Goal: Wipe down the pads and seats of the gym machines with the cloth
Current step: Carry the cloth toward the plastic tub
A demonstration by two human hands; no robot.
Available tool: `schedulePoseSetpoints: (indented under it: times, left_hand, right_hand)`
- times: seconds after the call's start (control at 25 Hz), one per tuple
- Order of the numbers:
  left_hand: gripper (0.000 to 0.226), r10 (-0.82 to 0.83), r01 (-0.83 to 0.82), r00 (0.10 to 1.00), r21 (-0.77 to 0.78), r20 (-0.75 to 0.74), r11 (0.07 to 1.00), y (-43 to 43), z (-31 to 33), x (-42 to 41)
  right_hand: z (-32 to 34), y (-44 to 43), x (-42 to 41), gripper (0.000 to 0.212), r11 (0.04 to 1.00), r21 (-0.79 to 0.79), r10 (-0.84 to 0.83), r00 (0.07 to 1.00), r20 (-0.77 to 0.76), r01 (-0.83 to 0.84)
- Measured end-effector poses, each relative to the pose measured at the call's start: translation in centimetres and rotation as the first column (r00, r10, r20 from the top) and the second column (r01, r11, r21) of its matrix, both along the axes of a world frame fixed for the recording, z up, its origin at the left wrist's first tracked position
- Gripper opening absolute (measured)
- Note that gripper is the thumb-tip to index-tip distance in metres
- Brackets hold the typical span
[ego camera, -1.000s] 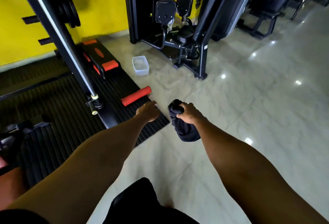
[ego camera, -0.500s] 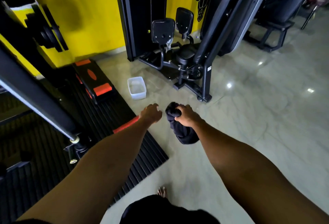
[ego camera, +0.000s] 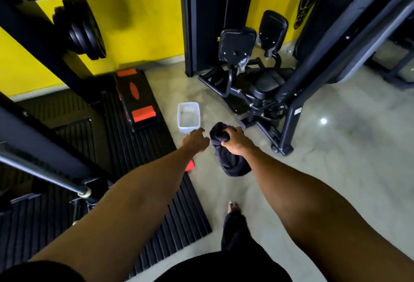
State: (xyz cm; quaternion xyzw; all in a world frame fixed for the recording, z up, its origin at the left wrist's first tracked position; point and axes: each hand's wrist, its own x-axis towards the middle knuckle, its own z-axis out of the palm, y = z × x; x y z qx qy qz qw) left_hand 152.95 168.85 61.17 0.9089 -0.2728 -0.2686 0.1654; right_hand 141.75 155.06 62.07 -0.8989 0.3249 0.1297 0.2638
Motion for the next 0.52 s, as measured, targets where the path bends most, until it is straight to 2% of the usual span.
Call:
schedulePoseSetpoints:
  times: [0.16, 0.28, 0.52]
  left_hand:
    - [0.053, 0.161, -0.161, 0.987, 0.021, -0.008, 0.987, -5.6, 0.1, 6.1]
    - [0.055, 0.242, -0.242, 0.97, 0.03, 0.003, 0.97, -8.6, 0.7, 10.0]
    - [0.055, 0.303, -0.302, 0.953, 0.128, 0.013, 0.945, -14.2, -1.3, 17.9]
  right_hand:
    - [-0.6, -7.2, 6.7, 0.057, 0.989, 0.084, 0.128, 0.991, -0.036, -0.125]
    - [-0.4, -11.7, 11.4, 0.058, 0.976, 0.09, 0.203, 0.978, -0.047, -0.198]
    - [-2.1, -18.5, 22.0, 0.056, 0.956, 0.094, 0.285, 0.956, -0.069, -0.278]
